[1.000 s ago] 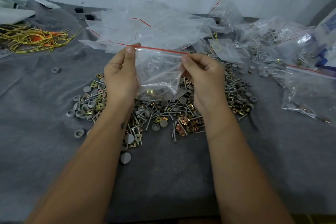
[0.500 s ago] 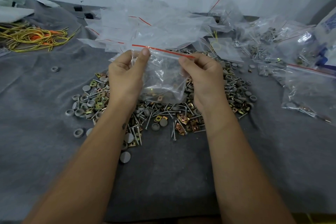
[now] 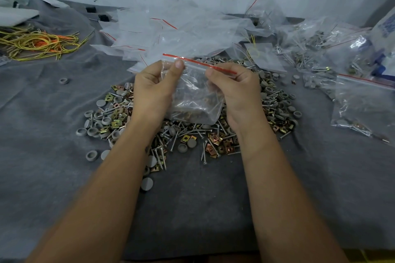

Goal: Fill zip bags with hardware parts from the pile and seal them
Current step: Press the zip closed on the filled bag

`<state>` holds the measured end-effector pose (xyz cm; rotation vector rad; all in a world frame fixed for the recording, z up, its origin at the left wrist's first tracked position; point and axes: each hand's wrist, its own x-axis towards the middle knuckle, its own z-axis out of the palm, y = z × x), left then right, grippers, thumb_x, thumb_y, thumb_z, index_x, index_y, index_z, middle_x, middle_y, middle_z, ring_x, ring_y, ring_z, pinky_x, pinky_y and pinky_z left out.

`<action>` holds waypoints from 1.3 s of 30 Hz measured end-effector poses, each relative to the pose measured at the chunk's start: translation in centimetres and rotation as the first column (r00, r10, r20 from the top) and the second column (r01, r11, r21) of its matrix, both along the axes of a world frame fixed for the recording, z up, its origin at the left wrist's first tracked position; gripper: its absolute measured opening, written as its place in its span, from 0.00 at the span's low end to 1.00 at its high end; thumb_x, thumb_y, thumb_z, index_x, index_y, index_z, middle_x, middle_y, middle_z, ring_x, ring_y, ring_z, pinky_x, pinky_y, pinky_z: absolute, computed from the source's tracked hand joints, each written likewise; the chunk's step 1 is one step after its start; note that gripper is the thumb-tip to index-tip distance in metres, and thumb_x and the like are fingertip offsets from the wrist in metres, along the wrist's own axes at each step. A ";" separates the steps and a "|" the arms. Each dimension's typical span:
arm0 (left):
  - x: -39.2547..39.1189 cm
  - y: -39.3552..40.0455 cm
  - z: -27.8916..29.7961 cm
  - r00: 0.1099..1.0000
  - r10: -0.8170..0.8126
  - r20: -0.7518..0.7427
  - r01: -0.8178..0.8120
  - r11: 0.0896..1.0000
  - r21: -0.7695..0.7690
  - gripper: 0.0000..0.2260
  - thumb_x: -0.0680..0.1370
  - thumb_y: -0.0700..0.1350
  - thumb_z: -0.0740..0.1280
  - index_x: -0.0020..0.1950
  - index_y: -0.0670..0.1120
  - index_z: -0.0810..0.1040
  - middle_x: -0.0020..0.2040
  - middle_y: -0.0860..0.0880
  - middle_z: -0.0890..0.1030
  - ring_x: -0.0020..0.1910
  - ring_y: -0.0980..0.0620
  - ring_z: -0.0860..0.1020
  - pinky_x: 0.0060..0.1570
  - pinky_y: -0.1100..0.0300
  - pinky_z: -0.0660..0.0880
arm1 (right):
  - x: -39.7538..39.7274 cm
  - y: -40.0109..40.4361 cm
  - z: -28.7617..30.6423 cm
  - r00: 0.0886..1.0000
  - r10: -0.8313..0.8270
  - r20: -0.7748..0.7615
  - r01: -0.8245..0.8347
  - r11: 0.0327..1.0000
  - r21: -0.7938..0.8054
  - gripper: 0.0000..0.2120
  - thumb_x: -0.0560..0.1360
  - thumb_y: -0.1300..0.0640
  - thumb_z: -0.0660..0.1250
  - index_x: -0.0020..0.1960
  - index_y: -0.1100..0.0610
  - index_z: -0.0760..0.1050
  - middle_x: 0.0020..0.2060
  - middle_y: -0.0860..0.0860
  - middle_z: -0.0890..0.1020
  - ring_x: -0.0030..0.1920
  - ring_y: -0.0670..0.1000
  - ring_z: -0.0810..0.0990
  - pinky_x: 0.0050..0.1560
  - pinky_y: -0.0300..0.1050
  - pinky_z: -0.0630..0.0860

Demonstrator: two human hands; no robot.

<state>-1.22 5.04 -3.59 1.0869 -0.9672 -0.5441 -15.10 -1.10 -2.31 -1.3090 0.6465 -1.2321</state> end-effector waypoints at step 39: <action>-0.1 0.3 0.0 0.962 -0.068 0.264 0.003 0.971 0.239 0.07 0.78 0.41 0.68 0.43 0.50 0.83 0.39 0.44 0.85 0.38 0.42 0.82 0.41 0.45 0.79 | -1.2 -0.2 0.1 0.861 -0.119 -0.495 -0.008 0.969 -0.246 0.07 0.74 0.63 0.72 0.41 0.51 0.81 0.32 0.43 0.80 0.34 0.41 0.80 0.32 0.36 0.78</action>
